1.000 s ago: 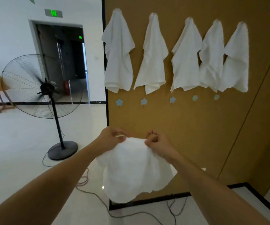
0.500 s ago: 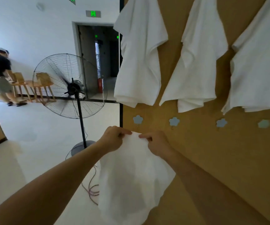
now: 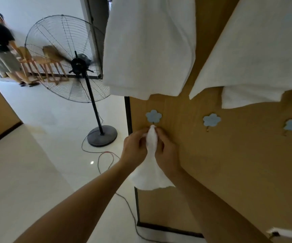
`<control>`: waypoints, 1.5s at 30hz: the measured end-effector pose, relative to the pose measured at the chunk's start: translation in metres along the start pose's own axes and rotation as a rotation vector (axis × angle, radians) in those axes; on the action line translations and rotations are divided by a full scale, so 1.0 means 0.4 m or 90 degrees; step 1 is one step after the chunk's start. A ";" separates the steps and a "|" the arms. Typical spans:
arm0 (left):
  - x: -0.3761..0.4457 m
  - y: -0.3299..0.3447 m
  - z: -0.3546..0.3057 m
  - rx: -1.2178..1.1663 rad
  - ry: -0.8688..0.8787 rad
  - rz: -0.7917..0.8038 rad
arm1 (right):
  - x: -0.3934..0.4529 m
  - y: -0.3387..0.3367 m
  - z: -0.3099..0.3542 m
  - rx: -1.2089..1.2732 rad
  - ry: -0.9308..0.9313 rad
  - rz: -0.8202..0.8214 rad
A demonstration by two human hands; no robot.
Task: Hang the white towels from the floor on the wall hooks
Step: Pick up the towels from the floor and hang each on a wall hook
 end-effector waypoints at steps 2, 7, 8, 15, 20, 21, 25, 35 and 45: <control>-0.015 0.023 0.018 -0.084 -0.079 -0.025 | -0.035 0.026 -0.005 -0.027 0.024 -0.009; -0.025 0.043 0.052 -0.058 0.016 -0.040 | -0.061 0.036 0.039 -0.145 -0.048 -0.143; -0.027 0.043 0.058 -0.046 0.049 -0.052 | -0.056 0.039 0.040 -0.162 -0.038 -0.153; -0.042 0.041 0.123 -0.001 0.202 -0.086 | -0.087 0.066 0.022 -0.374 -0.037 -0.158; -0.045 0.031 0.172 -0.023 0.278 -0.064 | -0.142 0.099 0.008 -0.347 0.091 -0.158; -0.048 0.036 0.181 -0.031 0.278 -0.028 | -0.155 0.109 0.003 -0.327 0.129 -0.144; -0.087 0.049 0.259 -0.079 0.225 0.146 | -0.242 0.158 -0.070 -0.287 0.394 -0.003; -0.220 0.050 0.304 0.021 0.238 0.434 | -0.478 0.111 -0.019 -0.251 0.606 -0.071; -0.505 -0.022 0.029 -0.096 0.394 0.568 | -0.767 -0.145 0.201 -0.374 0.619 -0.182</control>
Point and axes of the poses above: each hand's wrist, its own x-axis towards the middle knuckle, its own y-axis out of the palm, z = x × y, the point moved 5 cm from there along x, towards the middle knuckle, and after that the axes turned 9 degrees about -z, right-handed, at the moved point
